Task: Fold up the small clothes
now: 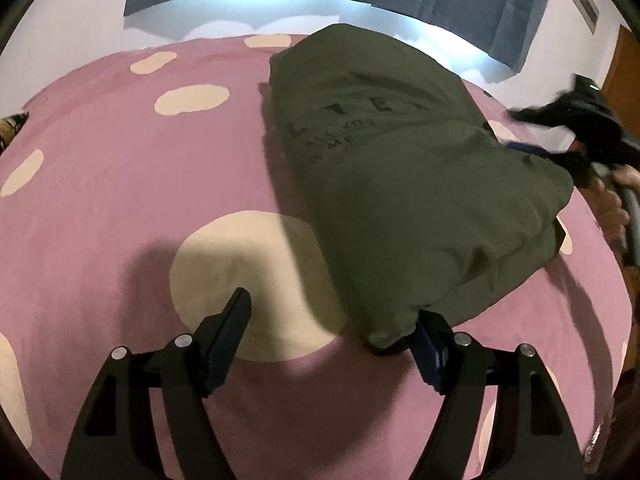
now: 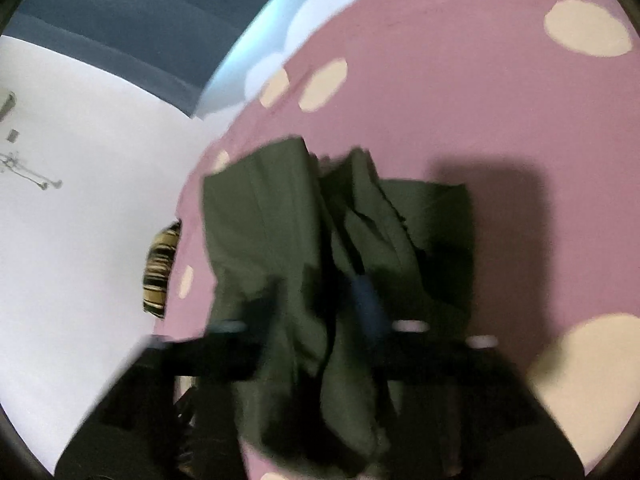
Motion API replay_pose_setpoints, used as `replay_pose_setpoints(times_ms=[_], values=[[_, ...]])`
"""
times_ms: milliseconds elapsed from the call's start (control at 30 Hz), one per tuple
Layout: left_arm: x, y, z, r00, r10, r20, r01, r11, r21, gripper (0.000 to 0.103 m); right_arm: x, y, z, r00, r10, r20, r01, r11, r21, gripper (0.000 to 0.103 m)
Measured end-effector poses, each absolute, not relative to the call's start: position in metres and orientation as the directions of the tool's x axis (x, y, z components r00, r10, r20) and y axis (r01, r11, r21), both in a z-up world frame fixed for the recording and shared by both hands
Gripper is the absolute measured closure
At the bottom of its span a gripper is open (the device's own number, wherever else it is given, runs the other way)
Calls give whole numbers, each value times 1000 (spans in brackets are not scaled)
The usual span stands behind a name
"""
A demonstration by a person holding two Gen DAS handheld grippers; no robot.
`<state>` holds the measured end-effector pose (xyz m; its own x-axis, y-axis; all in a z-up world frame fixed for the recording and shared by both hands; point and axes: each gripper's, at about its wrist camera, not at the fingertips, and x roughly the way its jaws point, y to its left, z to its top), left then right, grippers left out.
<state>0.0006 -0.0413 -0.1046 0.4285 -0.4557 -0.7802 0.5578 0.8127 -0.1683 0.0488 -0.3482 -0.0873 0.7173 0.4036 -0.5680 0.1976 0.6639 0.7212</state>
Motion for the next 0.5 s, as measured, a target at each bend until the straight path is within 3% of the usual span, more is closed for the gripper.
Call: replay_pose_setpoints(times_ms=[200, 500], values=[[2, -41, -105, 424, -463, -778, 554, 812, -181, 28, 10, -353, -96, 671, 492, -554, 212, 589, 780, 36], [3, -40, -105, 422, -461, -780, 551, 814, -183, 28, 30, -332, -104, 594, 686, -421, 93, 461, 882, 33]])
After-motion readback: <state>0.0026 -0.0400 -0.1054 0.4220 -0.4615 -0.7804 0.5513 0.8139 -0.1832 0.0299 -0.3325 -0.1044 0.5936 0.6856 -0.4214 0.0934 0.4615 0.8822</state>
